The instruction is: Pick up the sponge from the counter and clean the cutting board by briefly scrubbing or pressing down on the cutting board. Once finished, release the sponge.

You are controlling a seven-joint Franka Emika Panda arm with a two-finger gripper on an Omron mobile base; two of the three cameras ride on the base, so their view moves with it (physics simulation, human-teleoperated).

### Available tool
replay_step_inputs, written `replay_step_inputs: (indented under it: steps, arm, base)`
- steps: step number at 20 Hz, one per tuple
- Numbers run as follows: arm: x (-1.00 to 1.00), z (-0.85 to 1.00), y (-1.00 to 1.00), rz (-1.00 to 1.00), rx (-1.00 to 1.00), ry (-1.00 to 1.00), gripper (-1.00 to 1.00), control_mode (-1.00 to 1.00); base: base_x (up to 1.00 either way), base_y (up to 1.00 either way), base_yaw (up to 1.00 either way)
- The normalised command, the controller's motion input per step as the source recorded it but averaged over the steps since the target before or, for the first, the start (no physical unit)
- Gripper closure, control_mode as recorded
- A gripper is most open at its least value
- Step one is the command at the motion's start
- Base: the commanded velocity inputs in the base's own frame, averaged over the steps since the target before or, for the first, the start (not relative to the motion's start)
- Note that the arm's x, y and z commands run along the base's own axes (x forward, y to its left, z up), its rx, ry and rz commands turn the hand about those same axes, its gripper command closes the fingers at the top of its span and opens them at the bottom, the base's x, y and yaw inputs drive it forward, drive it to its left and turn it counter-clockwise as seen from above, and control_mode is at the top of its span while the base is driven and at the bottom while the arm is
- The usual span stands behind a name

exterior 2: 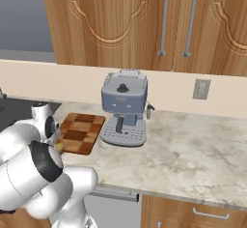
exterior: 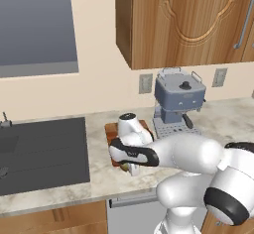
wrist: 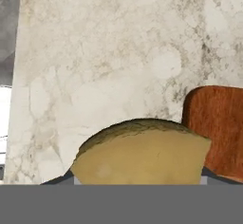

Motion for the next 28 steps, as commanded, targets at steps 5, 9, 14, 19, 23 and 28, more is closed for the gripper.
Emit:
replay_step_inputs:
  steps: [5,9,14,19,23,28]
  arm:
    - [0.08,0.64,-0.43,-0.09,-0.04,0.0,1.0,-1.0]
    - [0.19,0.41,-0.53,-0.1,-0.01,0.05,1.0,-1.0]
    - [0.25,0.08,-0.67,-0.11,0.0,0.19,1.0,-1.0]
    - [0.28,0.0,-0.74,-0.12,0.0,0.29,1.0,-1.0]
    - [0.22,0.0,-0.76,-0.12,0.0,0.22,1.0,-1.0]
    - [0.0,-0.01,-0.71,-0.13,0.0,0.01,1.0,-1.0]
  base:
    - [0.0,0.0,0.0]
    - [0.0,0.0,0.0]
    - [0.0,0.0,0.0]
    - [0.0,0.0,0.0]
    - [0.0,0.0,0.0]
    - [0.0,0.0,0.0]
